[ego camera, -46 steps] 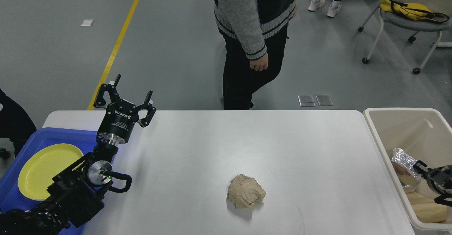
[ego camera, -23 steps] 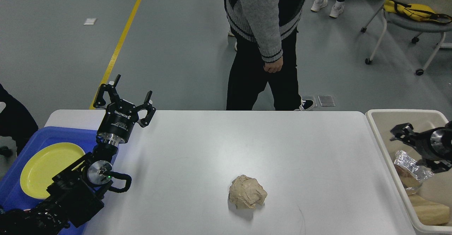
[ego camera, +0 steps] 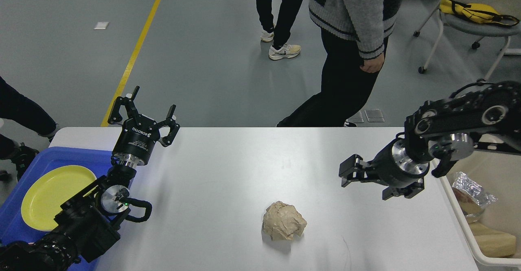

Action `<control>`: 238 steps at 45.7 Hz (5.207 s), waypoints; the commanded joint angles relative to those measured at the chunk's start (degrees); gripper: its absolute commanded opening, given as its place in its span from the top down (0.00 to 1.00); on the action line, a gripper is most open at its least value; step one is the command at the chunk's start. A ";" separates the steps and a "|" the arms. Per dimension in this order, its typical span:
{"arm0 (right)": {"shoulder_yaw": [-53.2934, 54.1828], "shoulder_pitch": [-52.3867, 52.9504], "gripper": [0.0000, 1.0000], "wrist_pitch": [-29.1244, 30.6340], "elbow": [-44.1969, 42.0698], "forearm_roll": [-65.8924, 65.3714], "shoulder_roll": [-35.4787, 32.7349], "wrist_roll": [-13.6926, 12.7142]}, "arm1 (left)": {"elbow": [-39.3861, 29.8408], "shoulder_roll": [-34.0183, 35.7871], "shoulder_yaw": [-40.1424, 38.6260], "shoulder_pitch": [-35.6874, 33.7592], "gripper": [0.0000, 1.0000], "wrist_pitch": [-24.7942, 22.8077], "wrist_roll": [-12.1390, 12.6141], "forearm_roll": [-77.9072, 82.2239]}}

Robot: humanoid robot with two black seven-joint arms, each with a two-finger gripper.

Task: Tidy desktop
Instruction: 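Move the right gripper out of the bin toward the paper ball, then grasp the beige crumpled paper ball with the right gripper, then carry the paper ball into the white bin and release it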

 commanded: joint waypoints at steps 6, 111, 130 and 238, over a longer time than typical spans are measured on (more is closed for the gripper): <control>0.24 -4.93 0.00 -11.35 2.21 0.44 5.97 0.15 | 0.00 0.00 0.00 0.08 0.00 0.04 0.00 -0.01; 14.47 -35.78 1.00 -39.04 -22.92 0.88 26.36 2.09 | 0.00 0.00 0.00 -0.01 0.00 -0.05 0.00 0.08; 14.56 -35.78 1.00 -39.22 -22.31 0.70 25.84 2.09 | 0.00 0.00 0.00 -0.01 0.00 -0.05 0.00 -0.01; -0.21 -65.57 0.00 -24.81 -81.98 1.41 0.17 2.09 | 0.00 0.00 0.00 -0.01 0.00 -0.05 0.00 -0.01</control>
